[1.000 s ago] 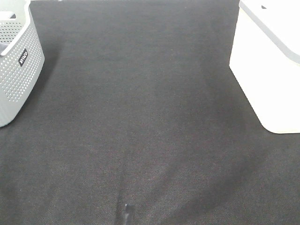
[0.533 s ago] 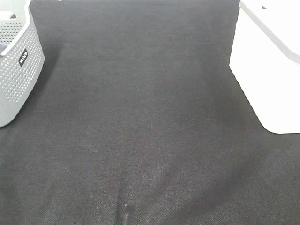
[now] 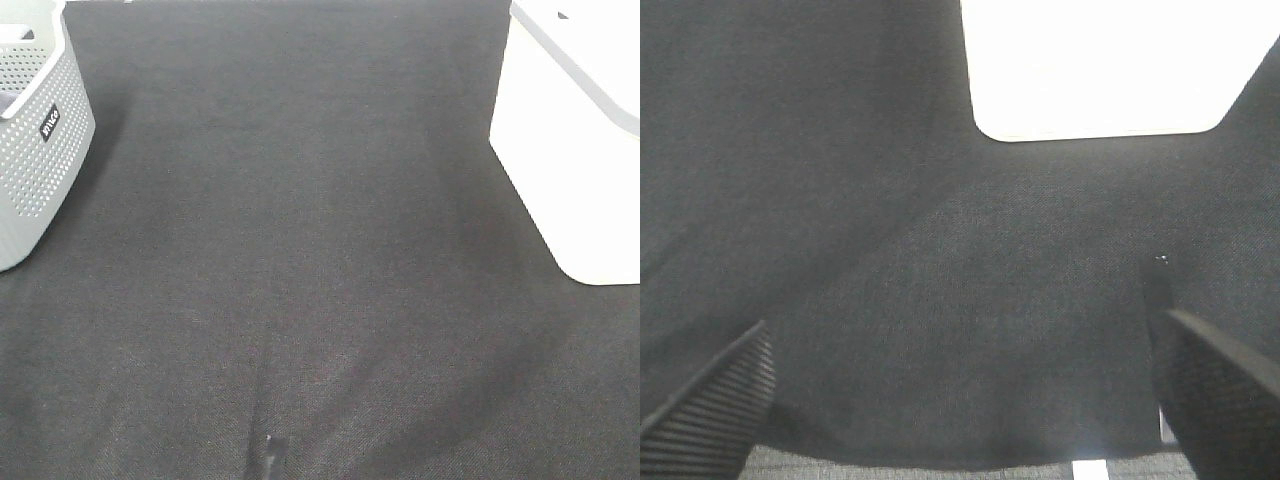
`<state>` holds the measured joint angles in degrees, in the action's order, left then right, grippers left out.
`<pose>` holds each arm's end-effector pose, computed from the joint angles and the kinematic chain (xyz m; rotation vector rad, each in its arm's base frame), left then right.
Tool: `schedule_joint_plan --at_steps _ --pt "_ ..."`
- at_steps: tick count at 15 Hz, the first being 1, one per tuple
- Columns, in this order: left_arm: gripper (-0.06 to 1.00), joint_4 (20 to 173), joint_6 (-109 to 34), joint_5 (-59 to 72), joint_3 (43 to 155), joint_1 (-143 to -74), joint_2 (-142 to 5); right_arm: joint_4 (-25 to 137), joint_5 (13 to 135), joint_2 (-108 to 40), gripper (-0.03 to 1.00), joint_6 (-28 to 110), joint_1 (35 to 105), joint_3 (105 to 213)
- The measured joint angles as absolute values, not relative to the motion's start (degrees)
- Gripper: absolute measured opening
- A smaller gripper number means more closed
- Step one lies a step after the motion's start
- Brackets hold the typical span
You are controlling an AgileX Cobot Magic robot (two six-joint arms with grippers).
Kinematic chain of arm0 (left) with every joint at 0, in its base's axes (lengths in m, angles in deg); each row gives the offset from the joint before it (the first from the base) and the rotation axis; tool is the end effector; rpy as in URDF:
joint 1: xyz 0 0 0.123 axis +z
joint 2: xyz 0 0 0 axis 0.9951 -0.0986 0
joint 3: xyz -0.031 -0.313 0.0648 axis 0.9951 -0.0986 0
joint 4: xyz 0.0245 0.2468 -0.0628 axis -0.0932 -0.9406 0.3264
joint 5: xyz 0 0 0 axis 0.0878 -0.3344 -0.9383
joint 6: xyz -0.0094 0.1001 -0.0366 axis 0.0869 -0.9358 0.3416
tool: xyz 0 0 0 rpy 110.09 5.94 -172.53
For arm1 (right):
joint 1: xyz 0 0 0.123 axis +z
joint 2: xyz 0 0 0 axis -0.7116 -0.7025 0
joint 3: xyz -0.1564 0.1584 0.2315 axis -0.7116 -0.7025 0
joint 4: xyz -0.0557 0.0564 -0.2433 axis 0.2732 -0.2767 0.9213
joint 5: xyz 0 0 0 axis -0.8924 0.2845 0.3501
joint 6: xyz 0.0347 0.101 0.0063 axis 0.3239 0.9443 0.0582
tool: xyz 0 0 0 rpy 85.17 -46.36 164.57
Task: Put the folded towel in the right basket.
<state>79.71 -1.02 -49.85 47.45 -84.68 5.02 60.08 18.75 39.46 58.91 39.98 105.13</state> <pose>-0.0227 0.0055 0.2702 -0.0328 2.0372 0.0442 -0.0228 0.0091 0.2550 -0.0003 2.1392 -0.0203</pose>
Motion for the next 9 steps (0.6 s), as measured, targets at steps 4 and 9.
schedule_joint_plan --at_steps 4,9 --pt "0.99 79.71 -1.02 -49.85 47.45 -84.68 5.02 60.25 19.15 39.46 0.97 59.54 41.99 105.07" --pt "0.99 79.71 -1.02 -49.85 47.45 -84.68 5.02 60.31 19.21 39.46 0.97 59.54 42.62 105.07"
